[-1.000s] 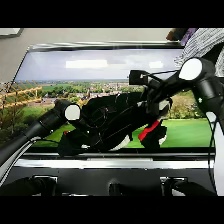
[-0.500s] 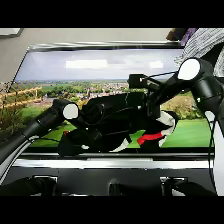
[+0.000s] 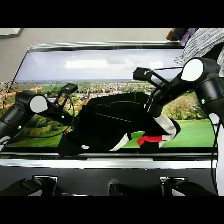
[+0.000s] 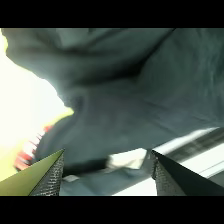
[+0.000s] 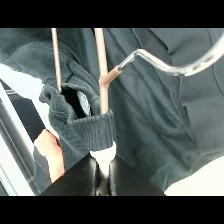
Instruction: Fold the clothes and pants, and hang the long-sleeved shirts on hangers.
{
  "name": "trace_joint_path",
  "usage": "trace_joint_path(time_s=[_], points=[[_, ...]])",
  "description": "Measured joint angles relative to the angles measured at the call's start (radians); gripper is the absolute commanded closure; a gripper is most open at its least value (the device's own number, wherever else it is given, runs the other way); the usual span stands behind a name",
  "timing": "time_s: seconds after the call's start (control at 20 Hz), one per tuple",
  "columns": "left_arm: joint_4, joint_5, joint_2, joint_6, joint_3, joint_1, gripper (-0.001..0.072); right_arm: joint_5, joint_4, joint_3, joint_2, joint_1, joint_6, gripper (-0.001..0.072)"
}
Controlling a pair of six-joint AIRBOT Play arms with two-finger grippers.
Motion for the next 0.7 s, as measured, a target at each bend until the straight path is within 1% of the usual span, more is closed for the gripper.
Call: trace_joint_path(time_s=[0.1,0.25,0.4,0.5,0.55,0.7], points=[[-0.063,0.044,0.008,-0.113,-0.082,-0.037,0.0084,0.001,-0.005,0.000,0.000,0.000,0.027,0.0676],[-0.143,0.153,0.013,-0.309,-0.197,-0.131,0.0084,0.008,-0.008,0.000,0.000,0.000,0.049,0.0676],[-0.184,0.243,0.014,-0.492,-0.268,-0.212,0.0084,0.015,-0.010,0.000,0.000,0.000,0.060,0.0676],[-0.199,0.286,0.014,-0.583,-0.293,-0.248,0.0066,0.015,-0.011,0.000,0.000,0.000,0.061,0.0676],[-0.203,0.306,0.009,-0.618,-0.300,-0.261,-0.0013,0.015,-0.011,0.000,0.000,0.000,0.063,0.0676],[-0.225,0.369,-0.027,-0.690,-0.312,-0.286,-0.0013,0.016,-0.008,0.000,0.000,0.000,0.071,0.0676]])
